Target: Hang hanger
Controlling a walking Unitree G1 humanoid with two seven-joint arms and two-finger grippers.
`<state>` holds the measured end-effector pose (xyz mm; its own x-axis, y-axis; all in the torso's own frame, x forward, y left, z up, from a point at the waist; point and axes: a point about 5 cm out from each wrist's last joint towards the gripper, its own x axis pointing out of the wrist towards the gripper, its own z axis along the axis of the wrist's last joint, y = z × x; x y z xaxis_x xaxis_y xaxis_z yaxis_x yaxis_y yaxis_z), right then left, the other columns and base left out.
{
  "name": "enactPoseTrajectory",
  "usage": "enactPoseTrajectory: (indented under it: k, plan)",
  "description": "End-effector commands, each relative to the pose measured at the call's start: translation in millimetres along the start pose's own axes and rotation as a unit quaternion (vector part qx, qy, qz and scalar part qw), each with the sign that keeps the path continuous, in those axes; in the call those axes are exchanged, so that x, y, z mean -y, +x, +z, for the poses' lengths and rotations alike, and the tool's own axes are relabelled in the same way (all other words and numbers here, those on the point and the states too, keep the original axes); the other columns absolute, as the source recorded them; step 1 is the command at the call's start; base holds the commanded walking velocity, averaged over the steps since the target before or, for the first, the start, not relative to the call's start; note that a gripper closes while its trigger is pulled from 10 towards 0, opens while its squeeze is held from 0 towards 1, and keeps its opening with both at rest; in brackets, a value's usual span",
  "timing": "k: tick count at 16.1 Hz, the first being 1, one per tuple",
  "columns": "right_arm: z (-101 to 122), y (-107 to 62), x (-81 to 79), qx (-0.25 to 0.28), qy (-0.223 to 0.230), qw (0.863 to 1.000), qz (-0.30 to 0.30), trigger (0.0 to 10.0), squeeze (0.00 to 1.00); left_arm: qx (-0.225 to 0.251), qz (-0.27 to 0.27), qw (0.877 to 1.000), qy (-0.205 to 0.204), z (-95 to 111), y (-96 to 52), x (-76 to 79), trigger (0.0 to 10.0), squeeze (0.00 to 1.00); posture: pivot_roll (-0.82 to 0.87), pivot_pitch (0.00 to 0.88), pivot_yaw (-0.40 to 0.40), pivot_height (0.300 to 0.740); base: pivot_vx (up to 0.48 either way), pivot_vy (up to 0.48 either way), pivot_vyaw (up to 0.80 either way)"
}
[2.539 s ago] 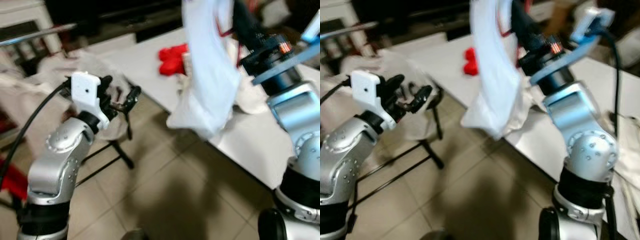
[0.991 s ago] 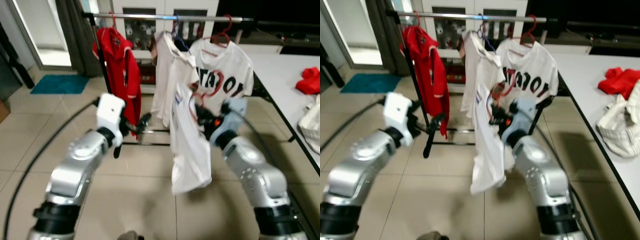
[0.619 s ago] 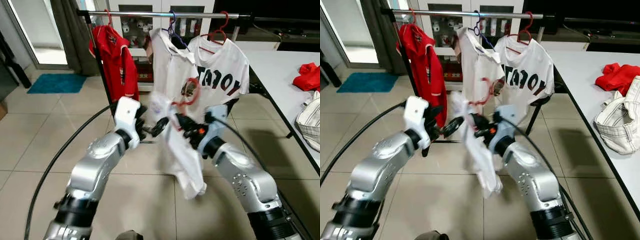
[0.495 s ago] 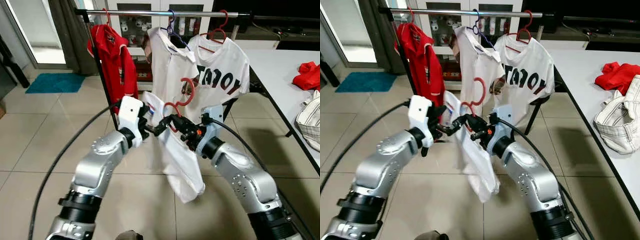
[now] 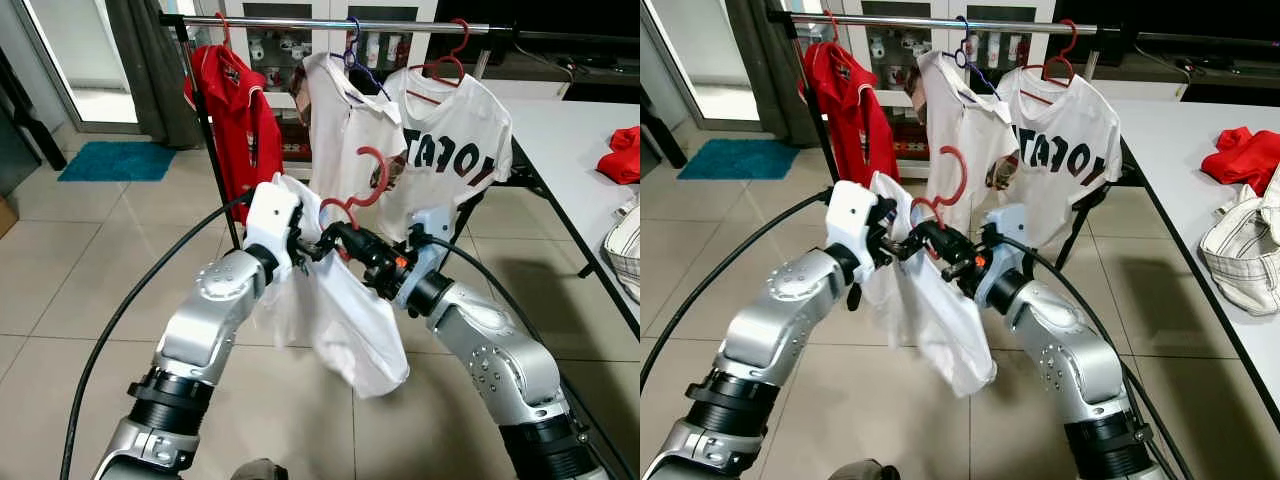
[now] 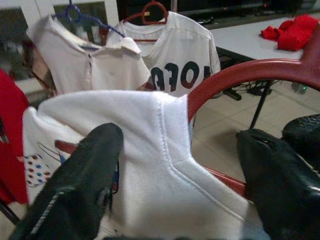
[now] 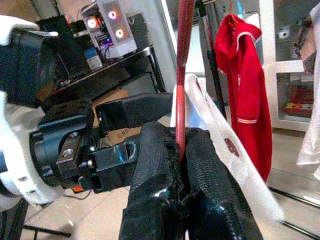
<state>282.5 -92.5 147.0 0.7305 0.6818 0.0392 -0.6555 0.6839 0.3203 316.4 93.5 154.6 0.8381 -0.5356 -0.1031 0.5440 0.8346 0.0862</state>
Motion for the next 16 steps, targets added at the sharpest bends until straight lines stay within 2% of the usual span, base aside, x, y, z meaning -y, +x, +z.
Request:
enactPoseTrajectory:
  k: [1,9,16]
  plan:
    - [17.6,0.8,-2.2,0.047,0.007,0.999,0.019,10.0,0.0,-0.01,0.02,0.999,0.034,-0.2,1.5,-2.8,0.0,0.0,-0.03,0.0,0.019,0.74,0.0,0.0,0.0]
    - [22.5,-7.9,2.1,0.061,0.027,0.997,0.033,10.0,0.0,0.007,0.065,0.995,0.078,2.9,3.2,-7.9,0.0,0.0,-0.03,0.0,-0.001,0.74,0.0,0.0,0.0]
    - [24.4,-10.8,6.2,0.063,0.024,0.997,0.028,10.0,0.0,0.019,0.058,0.997,0.056,3.0,4.1,-6.0,0.0,0.0,-0.04,0.0,0.002,0.74,0.0,0.0,0.0]
